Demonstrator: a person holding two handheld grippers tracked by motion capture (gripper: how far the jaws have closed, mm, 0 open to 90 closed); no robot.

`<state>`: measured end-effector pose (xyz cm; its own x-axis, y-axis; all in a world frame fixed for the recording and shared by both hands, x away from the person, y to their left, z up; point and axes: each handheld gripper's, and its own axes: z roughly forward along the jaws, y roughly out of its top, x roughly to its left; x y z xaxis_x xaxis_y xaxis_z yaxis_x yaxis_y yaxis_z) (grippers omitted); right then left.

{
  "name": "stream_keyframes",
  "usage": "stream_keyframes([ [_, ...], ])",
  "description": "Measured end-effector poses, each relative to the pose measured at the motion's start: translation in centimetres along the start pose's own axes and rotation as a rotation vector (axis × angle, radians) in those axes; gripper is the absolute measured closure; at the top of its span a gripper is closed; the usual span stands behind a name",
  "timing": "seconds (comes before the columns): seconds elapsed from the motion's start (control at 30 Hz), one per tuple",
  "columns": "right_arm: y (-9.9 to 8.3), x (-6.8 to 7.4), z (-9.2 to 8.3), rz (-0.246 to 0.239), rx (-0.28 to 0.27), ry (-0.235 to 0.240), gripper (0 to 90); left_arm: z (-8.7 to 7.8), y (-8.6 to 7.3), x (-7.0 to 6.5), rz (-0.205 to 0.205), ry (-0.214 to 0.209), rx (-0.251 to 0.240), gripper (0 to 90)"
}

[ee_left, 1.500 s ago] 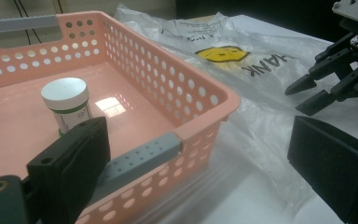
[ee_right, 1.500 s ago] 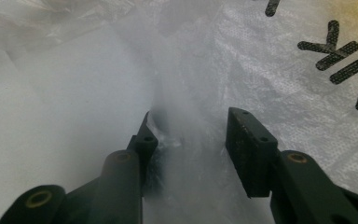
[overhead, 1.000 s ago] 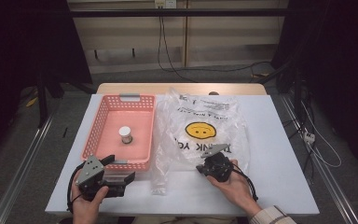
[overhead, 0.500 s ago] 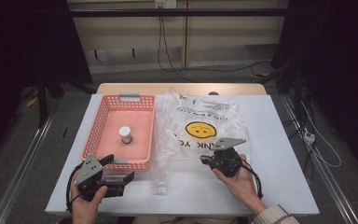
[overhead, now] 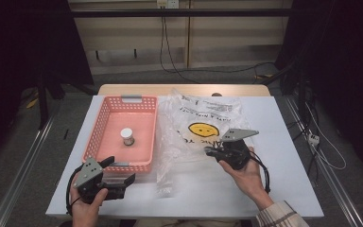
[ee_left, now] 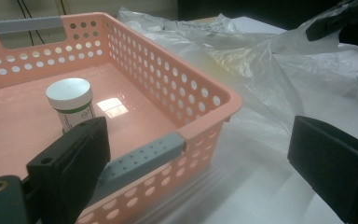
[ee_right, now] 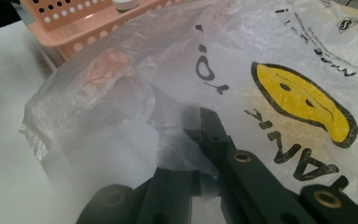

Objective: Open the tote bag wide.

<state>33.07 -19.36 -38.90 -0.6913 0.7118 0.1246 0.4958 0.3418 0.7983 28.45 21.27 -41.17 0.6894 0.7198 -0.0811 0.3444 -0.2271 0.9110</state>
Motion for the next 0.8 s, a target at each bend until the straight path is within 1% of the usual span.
stream_keyframes([
  [0.2,0.9,-0.5,-0.2,0.000,-0.022,0.009,90.0,0.0,0.0,0.0,0.003,0.003,-0.002,5.3],
  [0.23,1.1,-0.6,-0.3,0.000,-0.026,0.008,90.0,0.0,0.0,0.0,-0.003,0.002,-0.002,5.3],
  [0.43,2.0,-1.1,-0.9,0.006,-0.068,0.011,90.0,-0.1,0.0,0.0,-0.001,0.000,-0.003,5.3],
  [0.77,3.3,-1.6,-1.4,0.008,-0.120,0.013,90.0,-0.1,-0.1,0.2,-0.003,0.006,-0.001,5.3],
  [0.8,3.4,-1.6,-1.4,0.011,-0.125,0.012,90.0,0.0,-0.1,0.2,-0.014,0.005,0.000,5.4],
])
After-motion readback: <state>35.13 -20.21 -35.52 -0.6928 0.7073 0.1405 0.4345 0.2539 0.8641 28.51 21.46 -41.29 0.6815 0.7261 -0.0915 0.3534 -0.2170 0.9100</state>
